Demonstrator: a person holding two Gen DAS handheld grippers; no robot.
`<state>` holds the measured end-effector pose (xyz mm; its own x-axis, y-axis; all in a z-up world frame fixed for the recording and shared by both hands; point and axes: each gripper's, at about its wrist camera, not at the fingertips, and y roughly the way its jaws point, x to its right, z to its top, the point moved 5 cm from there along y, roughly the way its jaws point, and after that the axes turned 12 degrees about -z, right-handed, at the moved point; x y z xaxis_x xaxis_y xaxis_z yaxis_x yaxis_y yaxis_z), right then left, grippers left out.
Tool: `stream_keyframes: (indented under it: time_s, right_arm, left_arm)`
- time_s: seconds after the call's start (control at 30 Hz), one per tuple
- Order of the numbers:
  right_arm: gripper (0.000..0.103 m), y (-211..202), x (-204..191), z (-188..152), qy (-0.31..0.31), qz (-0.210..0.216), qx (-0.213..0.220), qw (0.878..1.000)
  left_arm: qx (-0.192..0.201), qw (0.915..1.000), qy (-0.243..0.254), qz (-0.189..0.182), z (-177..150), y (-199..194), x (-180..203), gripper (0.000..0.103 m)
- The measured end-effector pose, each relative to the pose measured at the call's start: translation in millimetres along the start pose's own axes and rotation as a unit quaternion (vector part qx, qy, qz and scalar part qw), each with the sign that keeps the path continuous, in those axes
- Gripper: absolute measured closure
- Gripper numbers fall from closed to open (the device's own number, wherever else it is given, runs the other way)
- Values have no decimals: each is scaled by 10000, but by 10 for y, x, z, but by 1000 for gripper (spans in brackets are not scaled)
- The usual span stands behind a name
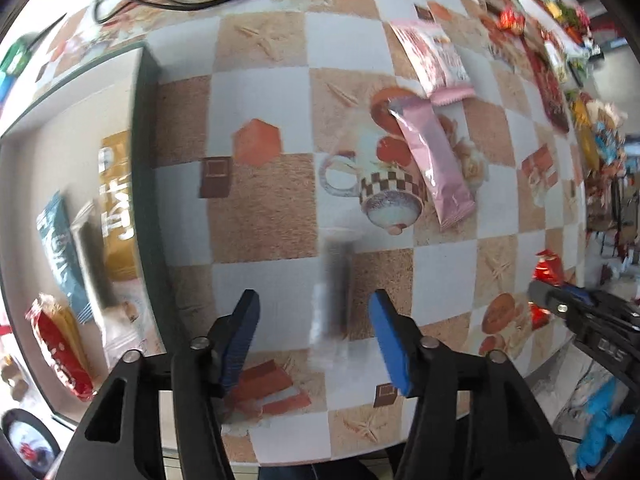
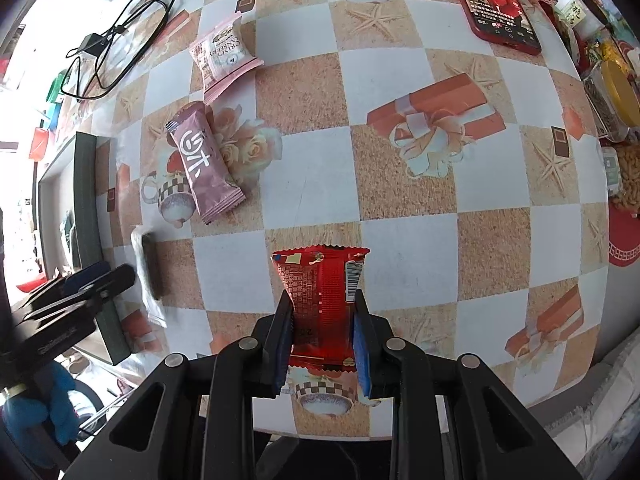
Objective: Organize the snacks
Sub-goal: 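Lift the stick packet with left while right lifts the red wafer packet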
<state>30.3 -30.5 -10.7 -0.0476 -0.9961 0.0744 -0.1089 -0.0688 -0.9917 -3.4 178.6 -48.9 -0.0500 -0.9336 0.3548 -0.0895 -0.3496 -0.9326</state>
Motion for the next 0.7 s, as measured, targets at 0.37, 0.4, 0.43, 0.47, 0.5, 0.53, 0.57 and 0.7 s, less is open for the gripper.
stream_keyframes:
  time_s: [0.37,0.4,0.43,0.47,0.5,0.53,0.57,0.7]
  right_arm:
    - [75,-236,-99,-109,-362,-202,287,9987]
    - [75,-254,-121,-108,-401,-219,311,9985]
    - [75,-279,-149,-106,-440,-227,341,9982]
    - [75,-298,-172,-101,-462,-230,367,9980]
    - [75,-318,-194,-95,-484,-232,392,9978]
    - [75,-337,-222,-83,-516,-230,419,9975]
    - [75,-356,-246,-80,-539,-229,439,9973]
    - [75,-393,-351,-7,-653,-198,511,9964]
  left_arm:
    - [-371,9940,715,740,-49,265,244,84]
    - [-358,9946,688,693,-46,251,239,85]
    - [-321,9954,639,630,-34,247,257,85]
    - [-270,9963,601,560,-28,211,254,85]
    - [-203,9969,585,479,-35,136,227,85]
    - [-112,9974,588,404,-22,64,233,85]
    - [-35,9975,603,369,-7,0,239,85]
    - [264,9974,626,258,63,-294,247,85]
